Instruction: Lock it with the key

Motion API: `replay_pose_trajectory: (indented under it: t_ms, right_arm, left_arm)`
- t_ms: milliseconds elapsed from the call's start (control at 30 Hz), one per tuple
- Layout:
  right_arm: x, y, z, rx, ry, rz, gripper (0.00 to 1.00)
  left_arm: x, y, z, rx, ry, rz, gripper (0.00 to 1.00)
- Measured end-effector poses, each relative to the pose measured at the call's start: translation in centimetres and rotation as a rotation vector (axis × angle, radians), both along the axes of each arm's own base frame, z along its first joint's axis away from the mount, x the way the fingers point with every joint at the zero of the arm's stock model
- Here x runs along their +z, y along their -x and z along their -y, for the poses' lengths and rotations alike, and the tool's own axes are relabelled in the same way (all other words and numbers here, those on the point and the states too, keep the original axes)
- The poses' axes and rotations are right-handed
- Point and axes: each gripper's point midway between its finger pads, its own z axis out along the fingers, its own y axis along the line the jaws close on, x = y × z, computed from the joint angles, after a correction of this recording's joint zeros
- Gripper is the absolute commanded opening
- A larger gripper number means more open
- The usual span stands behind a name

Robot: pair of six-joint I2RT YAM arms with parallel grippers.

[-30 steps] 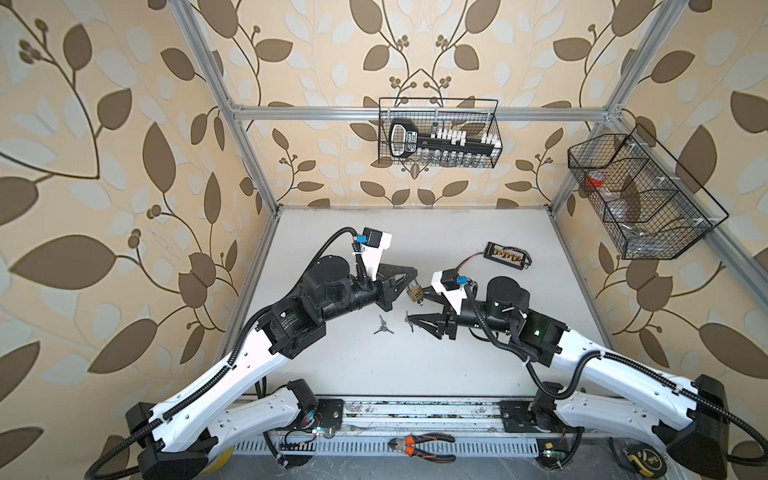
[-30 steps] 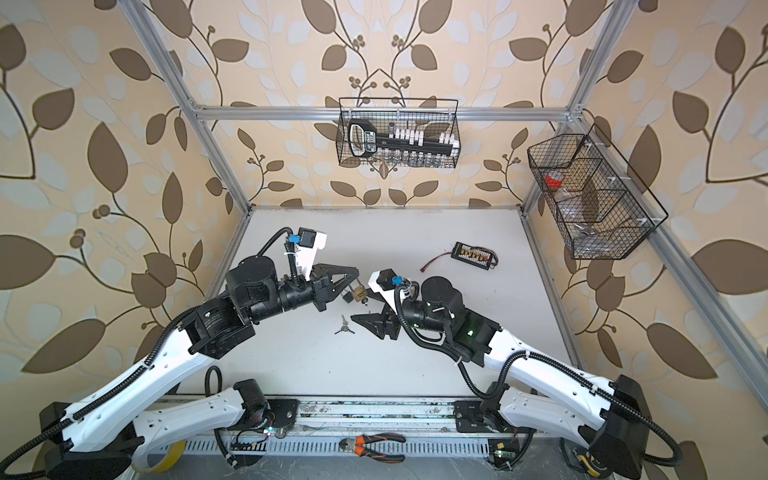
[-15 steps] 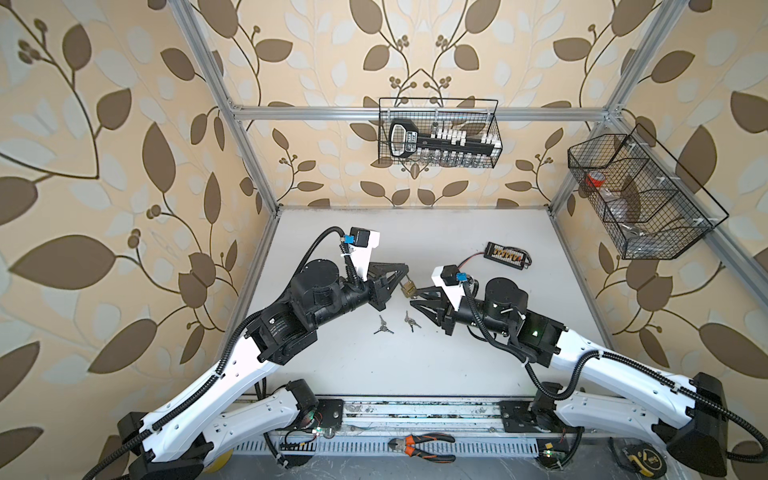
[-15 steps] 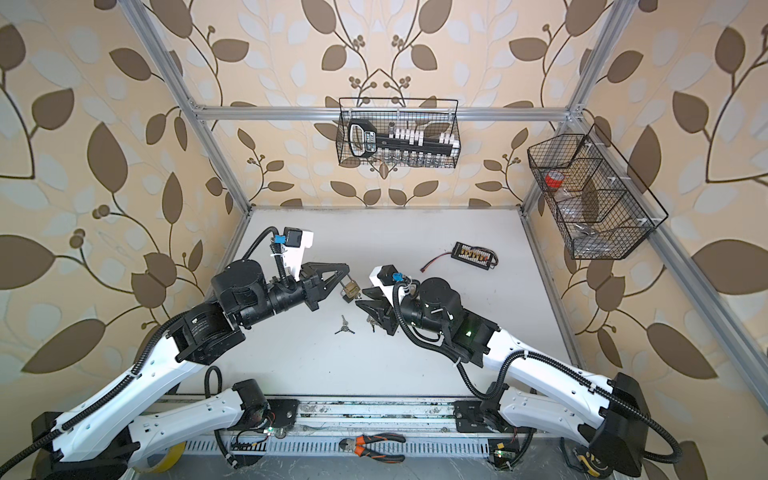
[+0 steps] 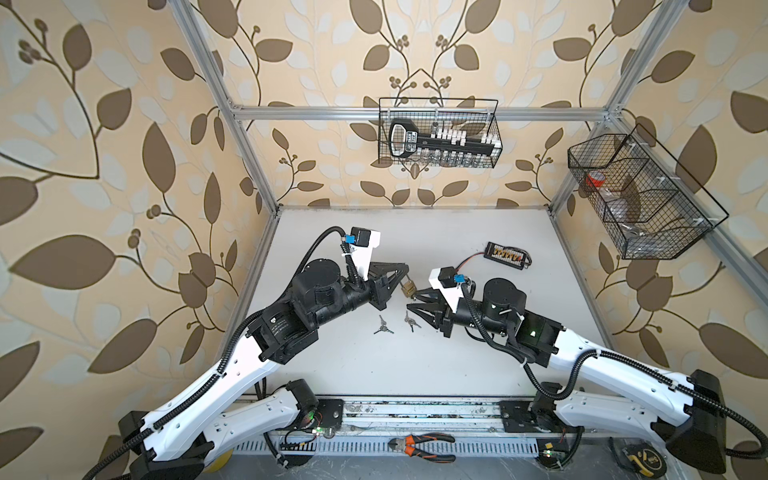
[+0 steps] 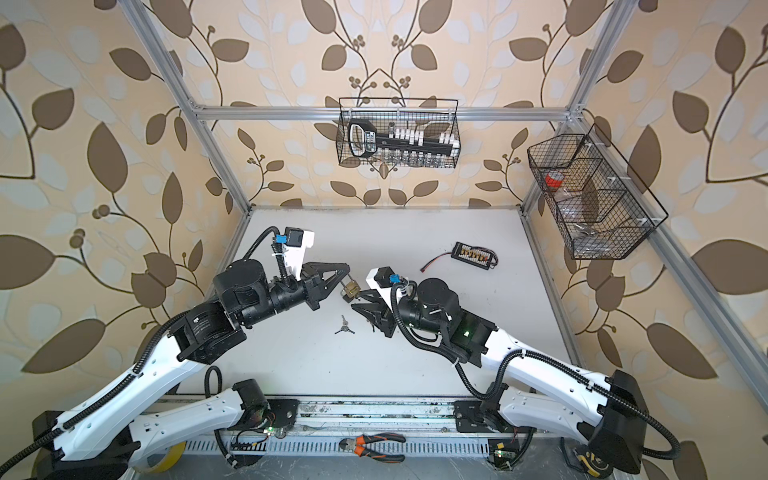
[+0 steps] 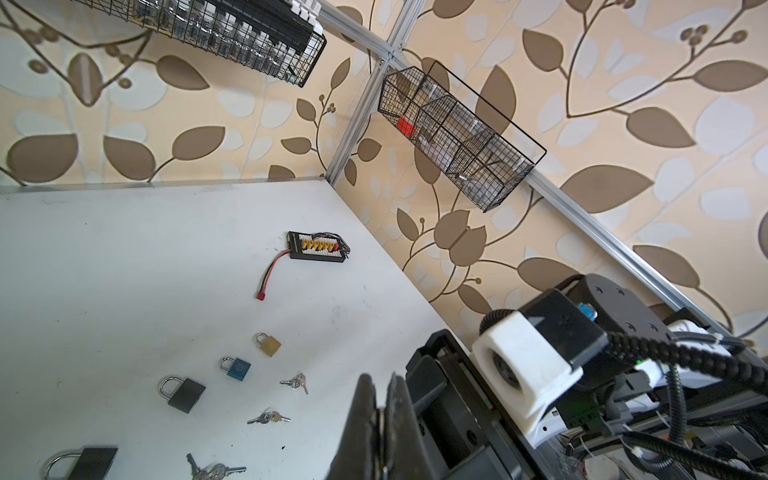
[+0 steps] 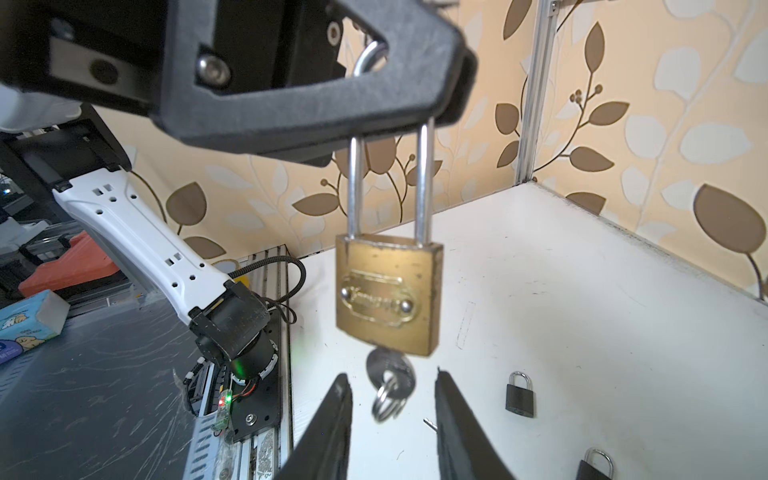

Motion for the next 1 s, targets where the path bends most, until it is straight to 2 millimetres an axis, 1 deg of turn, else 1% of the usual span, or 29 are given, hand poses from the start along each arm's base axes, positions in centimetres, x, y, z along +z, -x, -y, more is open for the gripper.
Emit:
replay_pose_trajectory:
  t_ms: [333, 500, 867, 933, 1000]
  right_arm:
    - [0.2, 0.0, 0.0, 0.001, -0.004, 0.011, 0.12]
    - [0.1, -0.1, 0.0, -0.006, -0.001, 0.008, 0.00]
    - [-0.2, -0.6, 0.3, -0.037, 0.010, 0.012, 0.00]
    - [-0.7, -0.6, 0.3, -0.039, 0.014, 0.004, 0.00]
    - [-2.3, -0.5, 0.3, -0.040, 0.031, -0.028, 0.00]
  left_arm:
    - [-0.2, -0.2, 0.0, 0.007, -0.005, -0.004, 0.00]
    - [-0.2, -0.3, 0.0, 0.015, -0.005, -0.002, 0.00]
    - [-0.3, -0.6, -0.6, 0.051, -0.010, -0.006, 0.00]
    - [-0.5, -0.7, -0.8, 0.061, -0.015, -0.013, 0.00]
    - [-0.3, -0.7, -1.1, 0.078, -0.013, -0.008, 0.00]
